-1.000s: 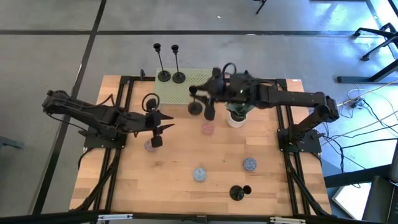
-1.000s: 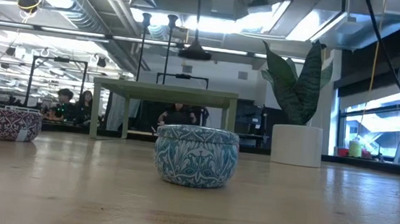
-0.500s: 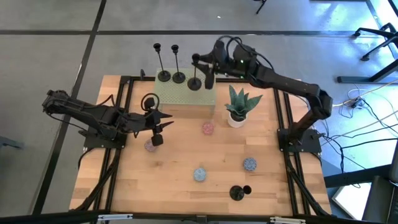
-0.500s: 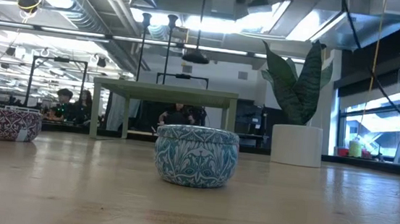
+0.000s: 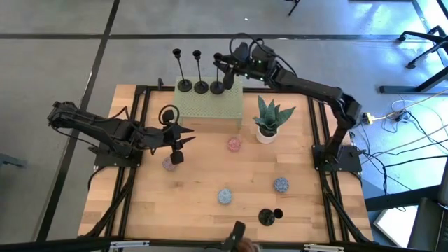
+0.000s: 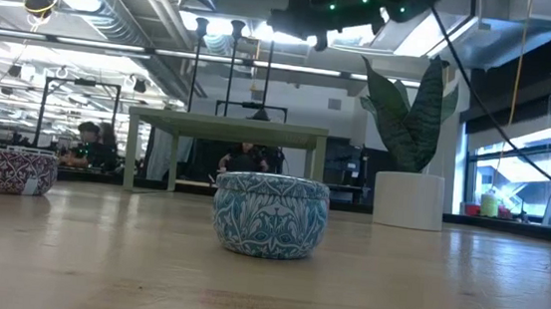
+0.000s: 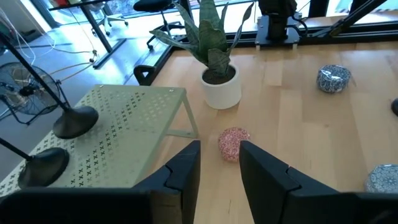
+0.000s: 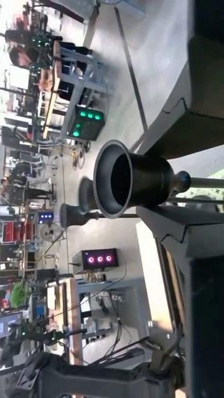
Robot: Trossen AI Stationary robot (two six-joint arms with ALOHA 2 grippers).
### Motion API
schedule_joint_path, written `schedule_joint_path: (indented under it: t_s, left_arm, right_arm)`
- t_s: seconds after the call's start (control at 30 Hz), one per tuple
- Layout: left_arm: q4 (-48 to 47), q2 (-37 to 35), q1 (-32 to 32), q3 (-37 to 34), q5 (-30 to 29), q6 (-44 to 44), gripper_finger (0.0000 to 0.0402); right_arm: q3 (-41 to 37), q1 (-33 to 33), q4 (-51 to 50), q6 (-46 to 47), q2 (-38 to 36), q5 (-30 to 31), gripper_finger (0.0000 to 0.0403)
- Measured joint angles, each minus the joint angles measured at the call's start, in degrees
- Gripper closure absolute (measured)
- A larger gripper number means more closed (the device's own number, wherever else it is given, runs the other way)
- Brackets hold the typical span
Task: Pick & Place candle stick holders
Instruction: Align the black candle holder with the other black candle holder on the shelf
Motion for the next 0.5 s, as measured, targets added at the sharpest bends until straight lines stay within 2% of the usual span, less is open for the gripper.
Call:
schedule_joint_path:
  t_s: [0.5]
  left_arm:
    - [0.0, 0.0, 0.0, 0.0, 0.0, 0.0, 0.0295]
  right_arm:
    - [0.0, -0.9, 1.1, -0.2, 0.7, 0.0, 0.0279]
